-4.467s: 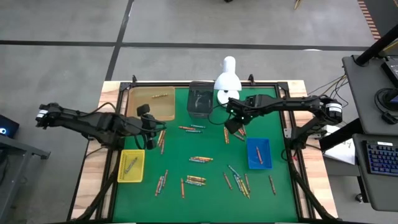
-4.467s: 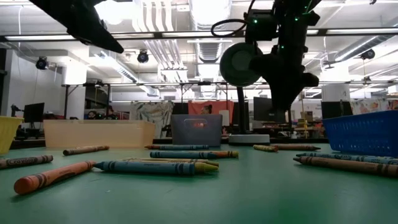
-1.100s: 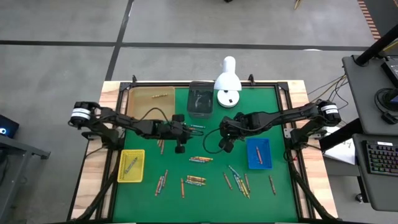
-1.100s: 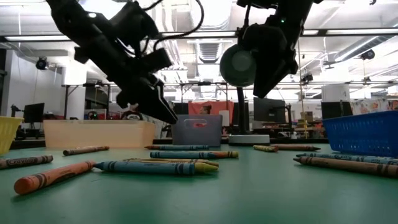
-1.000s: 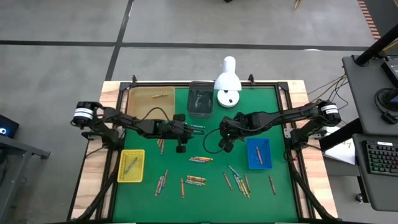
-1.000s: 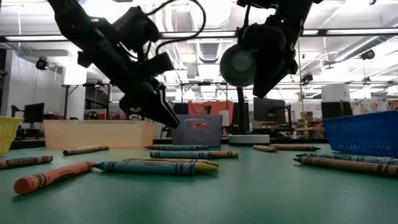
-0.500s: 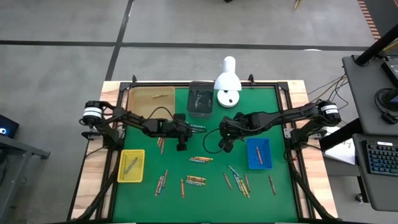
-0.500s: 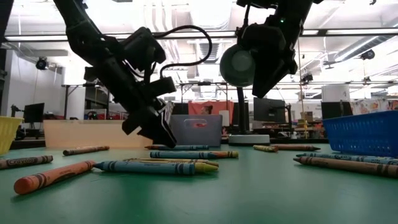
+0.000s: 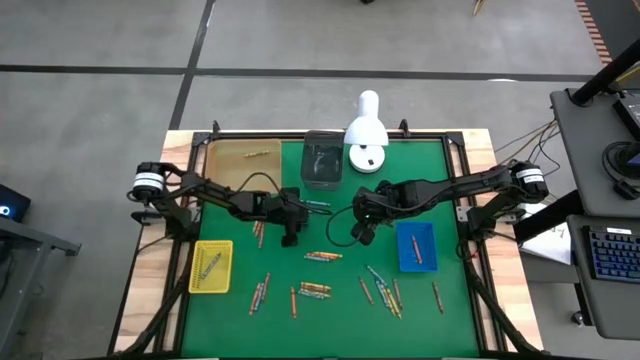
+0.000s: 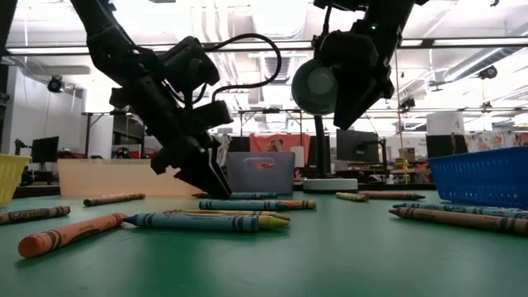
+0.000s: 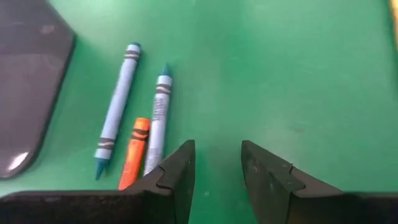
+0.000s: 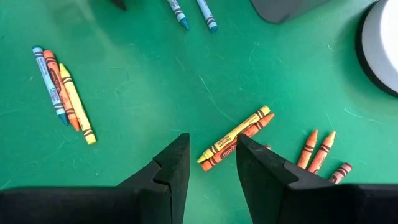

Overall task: Sort crayons
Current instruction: Put the blue crayon into the yellow bin

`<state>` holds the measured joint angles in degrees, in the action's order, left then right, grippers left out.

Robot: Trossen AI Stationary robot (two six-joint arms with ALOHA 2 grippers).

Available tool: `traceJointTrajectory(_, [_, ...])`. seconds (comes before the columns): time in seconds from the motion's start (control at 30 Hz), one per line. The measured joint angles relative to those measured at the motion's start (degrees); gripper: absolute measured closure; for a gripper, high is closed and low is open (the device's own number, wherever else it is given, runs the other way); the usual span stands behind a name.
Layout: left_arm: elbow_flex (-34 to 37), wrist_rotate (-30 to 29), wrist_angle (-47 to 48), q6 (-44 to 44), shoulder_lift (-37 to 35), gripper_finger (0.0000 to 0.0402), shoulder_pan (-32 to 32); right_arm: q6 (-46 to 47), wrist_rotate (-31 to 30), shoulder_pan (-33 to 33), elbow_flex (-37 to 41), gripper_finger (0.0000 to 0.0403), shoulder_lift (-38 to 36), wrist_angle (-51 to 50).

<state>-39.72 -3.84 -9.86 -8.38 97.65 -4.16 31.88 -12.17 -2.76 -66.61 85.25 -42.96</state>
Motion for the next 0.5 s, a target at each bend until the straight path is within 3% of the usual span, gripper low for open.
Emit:
traceJointTrajectory(0.23, [0.0,-0.2,0.2,-0.5,-1.3,0.0287,-0.5,0.0,0.0,0.0,0.0,0.0284,0.0,0.0])
traceJointTrajectory(0.5, [0.0,-4.6,0.4,-2.1,-1.2,0.0287,-2.7,0.0,0.0,0.0,0.0,0.0284,0.0,0.4])
